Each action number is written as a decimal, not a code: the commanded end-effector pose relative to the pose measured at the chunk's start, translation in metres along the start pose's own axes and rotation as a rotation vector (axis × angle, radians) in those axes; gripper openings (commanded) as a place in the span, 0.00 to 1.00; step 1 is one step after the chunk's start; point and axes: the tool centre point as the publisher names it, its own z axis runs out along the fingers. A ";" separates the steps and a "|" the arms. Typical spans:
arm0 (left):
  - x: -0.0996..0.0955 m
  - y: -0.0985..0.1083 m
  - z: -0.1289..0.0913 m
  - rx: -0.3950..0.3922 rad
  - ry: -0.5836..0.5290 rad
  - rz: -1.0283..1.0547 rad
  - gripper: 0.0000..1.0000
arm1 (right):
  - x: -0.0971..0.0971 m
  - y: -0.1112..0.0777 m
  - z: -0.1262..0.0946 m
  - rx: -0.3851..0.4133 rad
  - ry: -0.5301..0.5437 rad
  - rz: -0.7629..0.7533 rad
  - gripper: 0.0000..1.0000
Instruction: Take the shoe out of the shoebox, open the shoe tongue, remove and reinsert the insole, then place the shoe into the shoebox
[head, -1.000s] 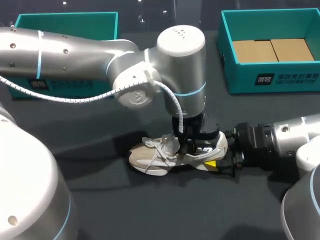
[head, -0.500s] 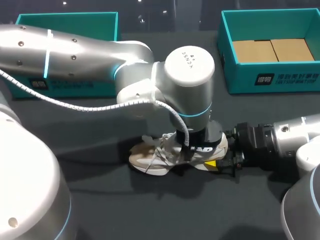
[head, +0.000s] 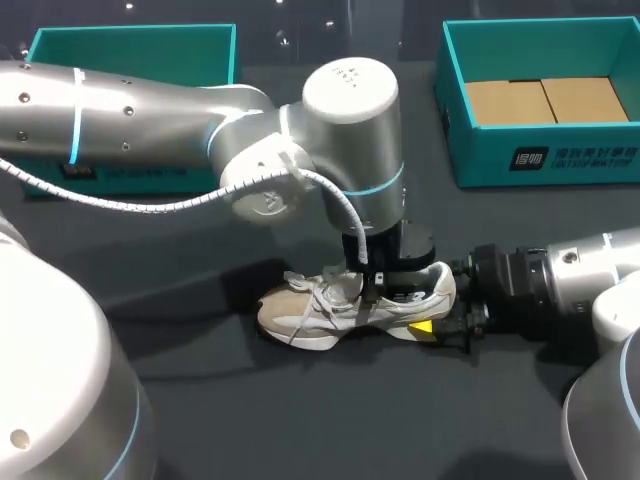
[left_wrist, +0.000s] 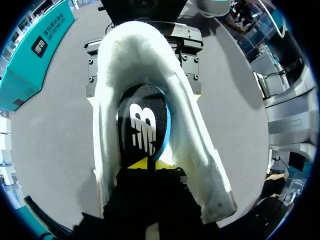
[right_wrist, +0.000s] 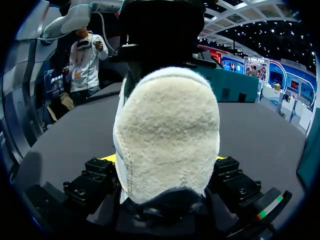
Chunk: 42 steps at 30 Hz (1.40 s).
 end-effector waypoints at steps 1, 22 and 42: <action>0.000 0.019 -0.018 0.119 0.048 0.006 0.00 | 0.001 -0.001 0.001 0.004 0.000 -0.001 0.00; 0.015 -0.005 -0.060 0.342 0.060 0.022 0.00 | 0.001 -0.001 0.001 0.004 0.000 -0.001 0.00; -0.007 -0.065 -0.067 0.345 -0.121 -0.004 0.00 | 0.001 -0.001 0.001 0.004 0.000 -0.001 0.00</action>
